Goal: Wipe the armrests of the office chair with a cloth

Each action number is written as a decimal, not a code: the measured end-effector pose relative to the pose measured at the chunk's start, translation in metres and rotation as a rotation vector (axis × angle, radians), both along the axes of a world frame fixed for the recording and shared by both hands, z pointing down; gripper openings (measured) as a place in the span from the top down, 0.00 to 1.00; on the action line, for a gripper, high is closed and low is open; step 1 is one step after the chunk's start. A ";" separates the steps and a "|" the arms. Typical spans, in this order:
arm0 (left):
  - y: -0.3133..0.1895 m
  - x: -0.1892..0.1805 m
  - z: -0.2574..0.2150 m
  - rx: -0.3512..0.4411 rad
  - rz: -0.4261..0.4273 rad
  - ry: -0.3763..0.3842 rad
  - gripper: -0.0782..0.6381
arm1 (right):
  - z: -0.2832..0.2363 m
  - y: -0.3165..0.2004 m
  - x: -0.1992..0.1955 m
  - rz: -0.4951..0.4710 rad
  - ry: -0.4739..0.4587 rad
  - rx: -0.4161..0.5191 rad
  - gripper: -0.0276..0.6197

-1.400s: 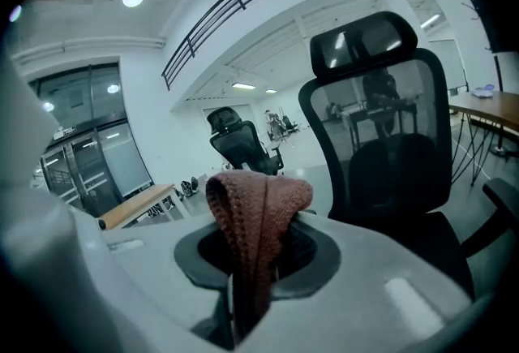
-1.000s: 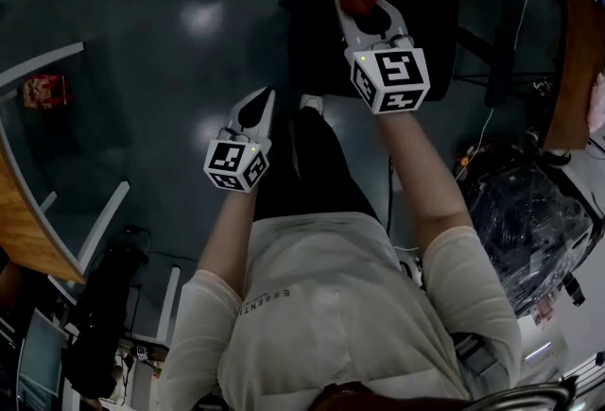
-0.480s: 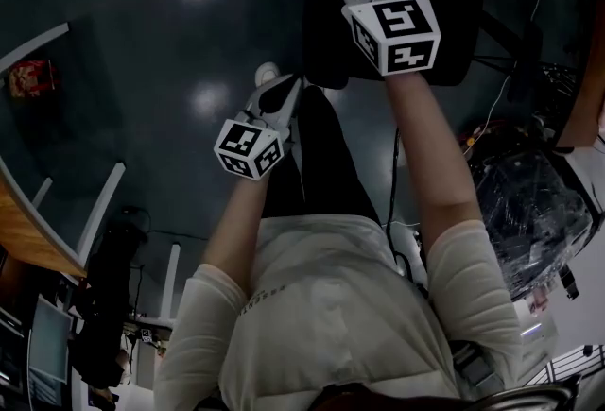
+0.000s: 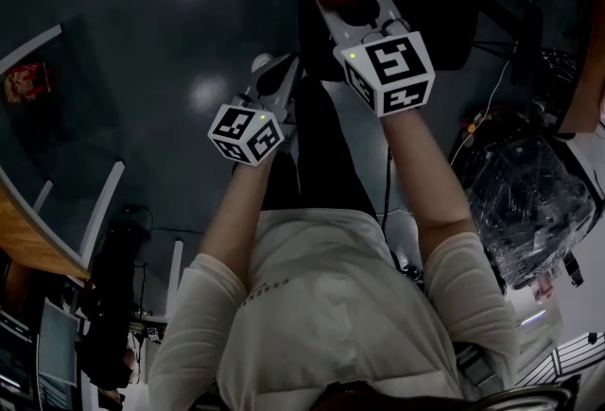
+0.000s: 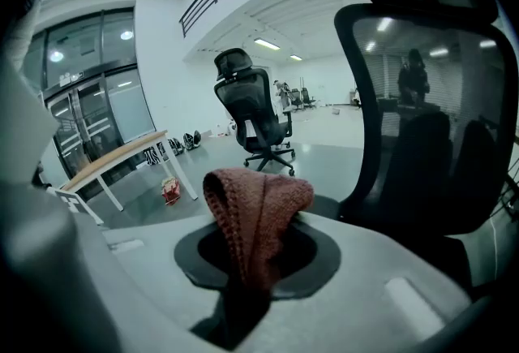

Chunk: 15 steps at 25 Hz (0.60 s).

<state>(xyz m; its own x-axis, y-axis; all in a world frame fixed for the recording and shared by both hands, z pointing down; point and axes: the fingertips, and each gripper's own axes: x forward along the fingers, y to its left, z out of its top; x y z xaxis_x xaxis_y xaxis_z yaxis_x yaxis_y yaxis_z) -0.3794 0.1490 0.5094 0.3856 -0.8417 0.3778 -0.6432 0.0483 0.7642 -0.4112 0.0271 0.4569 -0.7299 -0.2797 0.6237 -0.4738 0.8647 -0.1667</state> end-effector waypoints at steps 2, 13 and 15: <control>-0.001 0.000 -0.001 0.009 0.018 -0.012 0.88 | -0.001 0.020 0.009 0.012 -0.012 -0.042 0.86; 0.004 0.007 -0.007 0.035 0.101 -0.093 0.88 | 0.002 0.137 0.069 0.015 -0.075 -0.248 0.86; 0.006 0.007 -0.008 0.033 0.097 -0.097 0.88 | 0.005 0.156 0.076 0.007 -0.077 -0.324 0.86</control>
<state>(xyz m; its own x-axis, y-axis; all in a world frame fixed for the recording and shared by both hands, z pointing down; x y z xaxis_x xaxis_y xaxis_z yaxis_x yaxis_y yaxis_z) -0.3721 0.1553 0.5015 0.4292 -0.8145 0.3903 -0.7145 -0.0419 0.6983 -0.3351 0.1834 0.4620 -0.7769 -0.0810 0.6244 -0.4548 0.7580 -0.4675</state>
